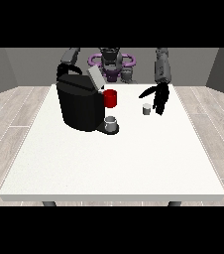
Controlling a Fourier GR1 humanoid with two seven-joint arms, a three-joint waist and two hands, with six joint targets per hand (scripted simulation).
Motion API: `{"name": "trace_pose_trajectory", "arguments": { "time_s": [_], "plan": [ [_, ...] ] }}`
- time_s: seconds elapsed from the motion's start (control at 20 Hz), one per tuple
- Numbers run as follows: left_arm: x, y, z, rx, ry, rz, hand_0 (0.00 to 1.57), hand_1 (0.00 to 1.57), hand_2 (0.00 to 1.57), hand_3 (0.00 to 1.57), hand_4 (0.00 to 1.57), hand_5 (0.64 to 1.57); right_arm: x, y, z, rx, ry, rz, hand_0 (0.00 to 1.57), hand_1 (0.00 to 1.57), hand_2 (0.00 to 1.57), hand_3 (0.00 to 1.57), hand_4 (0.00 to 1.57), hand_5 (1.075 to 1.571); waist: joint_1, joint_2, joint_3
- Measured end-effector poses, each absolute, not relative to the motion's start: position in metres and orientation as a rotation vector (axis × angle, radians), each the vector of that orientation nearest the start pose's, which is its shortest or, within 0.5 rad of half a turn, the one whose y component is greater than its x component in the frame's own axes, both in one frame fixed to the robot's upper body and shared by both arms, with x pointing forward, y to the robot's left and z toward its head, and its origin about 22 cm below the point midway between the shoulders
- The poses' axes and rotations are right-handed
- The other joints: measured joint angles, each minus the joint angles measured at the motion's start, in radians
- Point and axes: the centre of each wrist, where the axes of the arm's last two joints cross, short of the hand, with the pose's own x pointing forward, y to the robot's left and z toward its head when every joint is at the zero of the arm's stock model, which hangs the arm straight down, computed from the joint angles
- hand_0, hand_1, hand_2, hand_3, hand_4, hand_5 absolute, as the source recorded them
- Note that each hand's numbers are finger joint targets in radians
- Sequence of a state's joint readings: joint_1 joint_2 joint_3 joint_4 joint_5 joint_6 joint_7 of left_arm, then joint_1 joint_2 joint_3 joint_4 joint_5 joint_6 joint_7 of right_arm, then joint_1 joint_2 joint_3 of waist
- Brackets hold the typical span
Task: Insert the coffee pod into the coffee machine and close the lid
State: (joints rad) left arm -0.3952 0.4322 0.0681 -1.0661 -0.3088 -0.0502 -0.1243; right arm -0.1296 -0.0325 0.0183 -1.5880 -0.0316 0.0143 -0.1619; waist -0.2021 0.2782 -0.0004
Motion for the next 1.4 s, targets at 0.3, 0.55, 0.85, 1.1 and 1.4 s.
{"name": "trace_pose_trajectory", "arguments": {
  "time_s": [0.3,0.55,0.85,1.1,1.4],
  "plan": [
    [0.355,0.360,0.049,0.577,-1.411,-0.629,0.00,0.00,0.00,0.00,0.00,1.571,0.278,-0.208,0.039,0.058,-1.863,0.067,0.00,0.00,0.00,0.00,0.47,1.571,-0.009,0.054,-0.0002],
    [0.362,0.371,0.051,0.597,-1.367,-0.699,0.00,0.00,0.00,0.00,0.00,1.571,0.283,-0.210,0.040,0.032,-1.880,0.062,0.00,0.00,0.00,0.00,0.41,1.571,-0.010,0.084,0.0024],
    [0.371,0.370,0.053,0.608,-1.328,-0.760,0.00,0.00,0.37,0.00,0.00,1.571,0.290,-0.211,0.040,0.023,-1.869,0.063,0.00,0.00,0.00,0.00,0.32,1.571,-0.003,0.079,0.0075],
    [0.376,0.363,0.050,0.574,-1.327,-0.788,0.00,0.00,0.39,0.00,0.00,1.571,0.297,-0.215,0.040,-0.004,-1.857,0.037,0.00,0.00,0.00,0.00,0.39,1.571,0.013,0.071,0.0120],
    [0.380,0.366,0.055,0.641,-1.335,-0.797,1.07,1.07,1.15,1.08,0.00,1.571,0.298,-0.218,0.028,-0.006,-1.842,0.016,0.00,0.00,0.00,0.00,0.38,1.571,0.010,0.074,0.0120]
  ]
}}
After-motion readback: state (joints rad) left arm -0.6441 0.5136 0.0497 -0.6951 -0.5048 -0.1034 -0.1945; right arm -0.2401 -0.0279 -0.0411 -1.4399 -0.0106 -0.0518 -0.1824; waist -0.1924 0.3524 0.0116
